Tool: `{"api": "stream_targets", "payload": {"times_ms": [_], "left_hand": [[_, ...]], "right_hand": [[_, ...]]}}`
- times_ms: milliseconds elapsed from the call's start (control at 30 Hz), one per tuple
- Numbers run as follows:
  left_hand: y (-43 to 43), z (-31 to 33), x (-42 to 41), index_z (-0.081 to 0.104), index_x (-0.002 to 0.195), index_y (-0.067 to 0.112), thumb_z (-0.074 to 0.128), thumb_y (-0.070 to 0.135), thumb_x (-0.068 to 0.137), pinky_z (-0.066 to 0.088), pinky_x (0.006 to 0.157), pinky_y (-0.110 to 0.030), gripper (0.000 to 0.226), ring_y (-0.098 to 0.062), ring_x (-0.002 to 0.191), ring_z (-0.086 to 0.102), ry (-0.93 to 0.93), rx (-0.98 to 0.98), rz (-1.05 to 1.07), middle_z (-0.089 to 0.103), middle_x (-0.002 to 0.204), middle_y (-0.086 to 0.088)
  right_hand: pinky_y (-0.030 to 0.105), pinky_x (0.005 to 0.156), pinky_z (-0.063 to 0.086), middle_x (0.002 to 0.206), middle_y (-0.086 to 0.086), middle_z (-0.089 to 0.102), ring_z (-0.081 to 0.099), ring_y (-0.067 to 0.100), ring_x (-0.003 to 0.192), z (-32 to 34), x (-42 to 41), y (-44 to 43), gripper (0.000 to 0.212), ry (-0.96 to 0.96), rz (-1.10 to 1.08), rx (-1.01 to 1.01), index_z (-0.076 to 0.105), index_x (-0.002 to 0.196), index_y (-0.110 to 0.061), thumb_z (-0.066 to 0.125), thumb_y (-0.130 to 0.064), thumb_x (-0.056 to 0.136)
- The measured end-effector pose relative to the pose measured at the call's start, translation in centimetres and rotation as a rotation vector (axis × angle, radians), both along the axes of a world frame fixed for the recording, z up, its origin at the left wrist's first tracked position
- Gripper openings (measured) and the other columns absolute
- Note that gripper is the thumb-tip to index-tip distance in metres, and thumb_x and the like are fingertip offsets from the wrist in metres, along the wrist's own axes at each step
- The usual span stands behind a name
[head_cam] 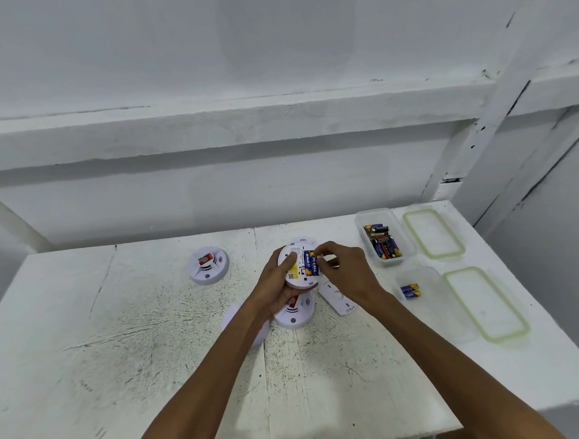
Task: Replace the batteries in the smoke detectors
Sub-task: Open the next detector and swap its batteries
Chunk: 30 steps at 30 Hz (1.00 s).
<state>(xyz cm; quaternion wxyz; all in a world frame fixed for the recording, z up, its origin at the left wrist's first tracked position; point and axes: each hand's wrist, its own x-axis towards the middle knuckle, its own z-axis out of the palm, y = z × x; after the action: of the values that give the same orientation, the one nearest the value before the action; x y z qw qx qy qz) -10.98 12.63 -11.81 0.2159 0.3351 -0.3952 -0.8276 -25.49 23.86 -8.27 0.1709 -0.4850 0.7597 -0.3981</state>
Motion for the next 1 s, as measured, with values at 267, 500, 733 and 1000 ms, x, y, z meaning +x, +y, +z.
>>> {"api": "stream_targets", "payload": {"times_ms": [267,500,733,1000], "left_hand": [[0.3,0.4,-0.3,0.050,0.141,0.012,0.059,0.018,0.102,0.053,0.093,-0.067,0.040,-0.042,0.119,0.065,0.012,-0.050,0.034,0.064,0.133,-0.020],[0.8,0.1,-0.5,0.053,0.138,0.010,0.057,0.016,0.103,0.059,0.090,-0.056,0.036,-0.042,0.118,0.065,-0.019,-0.084,0.054,0.064,0.133,-0.022],[1.4,-0.3,-0.5,0.051,0.141,0.010,0.055,0.017,0.104,0.063,0.077,-0.046,0.038,-0.038,0.115,0.067,-0.024,-0.060,0.064,0.063,0.134,-0.021],[1.4,0.1,-1.0,0.052,0.140,0.011,0.053,0.016,0.105,0.060,0.087,-0.056,0.035,-0.041,0.119,0.065,0.003,-0.002,0.066,0.063,0.135,-0.022]], "right_hand": [[0.039,0.073,0.060,0.104,0.009,0.072,0.068,0.022,0.089,-0.3,0.8,-0.9,0.022,0.216,0.012,0.053,0.062,0.119,-0.016,0.050,-0.016,0.100],[0.042,0.069,0.052,0.093,0.012,0.069,0.060,0.026,0.086,1.1,0.1,-1.7,0.015,0.340,0.045,0.192,0.059,0.101,-0.009,0.044,-0.012,0.098],[0.043,0.062,0.056,0.085,0.012,0.069,0.065,0.026,0.077,1.2,-0.6,-1.8,0.015,0.253,0.035,0.201,0.056,0.094,-0.011,0.043,-0.016,0.100],[0.024,0.065,0.045,0.085,0.000,0.056,0.054,0.012,0.073,0.1,-0.7,-1.7,0.021,0.110,-0.040,-0.004,0.056,0.086,-0.022,0.074,-0.030,0.083]]}}
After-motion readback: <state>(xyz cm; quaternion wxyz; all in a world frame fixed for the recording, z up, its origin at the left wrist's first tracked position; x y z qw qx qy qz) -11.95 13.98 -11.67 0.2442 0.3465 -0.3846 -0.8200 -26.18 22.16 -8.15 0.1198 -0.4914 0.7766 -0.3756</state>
